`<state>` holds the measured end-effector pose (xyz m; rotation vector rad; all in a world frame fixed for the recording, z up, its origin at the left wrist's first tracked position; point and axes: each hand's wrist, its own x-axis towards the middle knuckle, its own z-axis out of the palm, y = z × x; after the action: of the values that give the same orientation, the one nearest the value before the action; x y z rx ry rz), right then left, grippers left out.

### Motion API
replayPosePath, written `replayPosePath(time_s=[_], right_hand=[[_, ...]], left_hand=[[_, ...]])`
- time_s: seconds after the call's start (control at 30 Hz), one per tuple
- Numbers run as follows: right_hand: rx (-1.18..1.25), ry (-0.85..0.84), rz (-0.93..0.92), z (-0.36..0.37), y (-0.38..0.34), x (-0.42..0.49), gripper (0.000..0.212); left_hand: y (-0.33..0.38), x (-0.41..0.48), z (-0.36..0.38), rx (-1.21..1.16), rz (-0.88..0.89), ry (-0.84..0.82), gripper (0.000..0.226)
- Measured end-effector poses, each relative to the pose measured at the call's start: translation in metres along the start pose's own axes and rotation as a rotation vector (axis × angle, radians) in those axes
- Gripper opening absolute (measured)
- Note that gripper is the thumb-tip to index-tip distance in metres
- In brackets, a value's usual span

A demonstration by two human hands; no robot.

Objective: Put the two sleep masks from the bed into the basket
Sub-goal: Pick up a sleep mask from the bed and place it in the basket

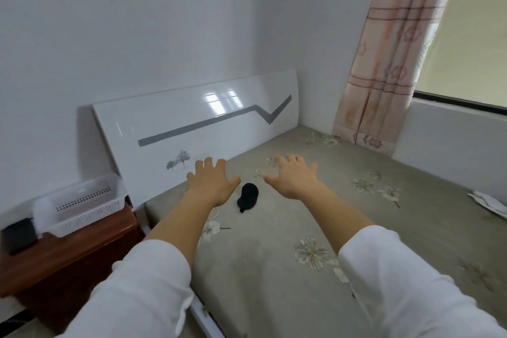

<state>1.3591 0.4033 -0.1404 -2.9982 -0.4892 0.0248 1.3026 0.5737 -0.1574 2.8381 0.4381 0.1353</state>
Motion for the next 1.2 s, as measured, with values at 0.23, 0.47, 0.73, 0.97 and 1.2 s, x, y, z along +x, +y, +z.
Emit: replayPosePath(time_s=[0.23, 0.47, 0.73, 0.97, 1.2], right_hand=[[0.02, -0.106, 0.067, 0.072, -0.003, 0.147, 0.069], [0.091, -0.256, 0.218, 0.166, -0.021, 0.307, 0.07], [0.194, -0.494, 0.432, 0.301, -0.026, 0.402, 0.068], [0.297, -0.616, 0.61, 0.417, -0.016, 0.432, 0.067], [0.445, -0.35, 0.841, 0.489, -0.005, 0.46, 0.049]], left_hand=[[-0.038, 0.149, 0.062, -0.021, 0.027, -0.067, 0.058], [-0.095, 0.325, 0.147, -0.004, 0.123, -0.255, 0.052], [-0.166, 0.44, 0.283, 0.043, 0.184, -0.537, 0.047], [-0.181, 0.461, 0.405, -0.052, 0.274, -0.658, 0.048], [-0.17, 0.483, 0.483, -0.109, 0.412, -0.71, 0.054]])
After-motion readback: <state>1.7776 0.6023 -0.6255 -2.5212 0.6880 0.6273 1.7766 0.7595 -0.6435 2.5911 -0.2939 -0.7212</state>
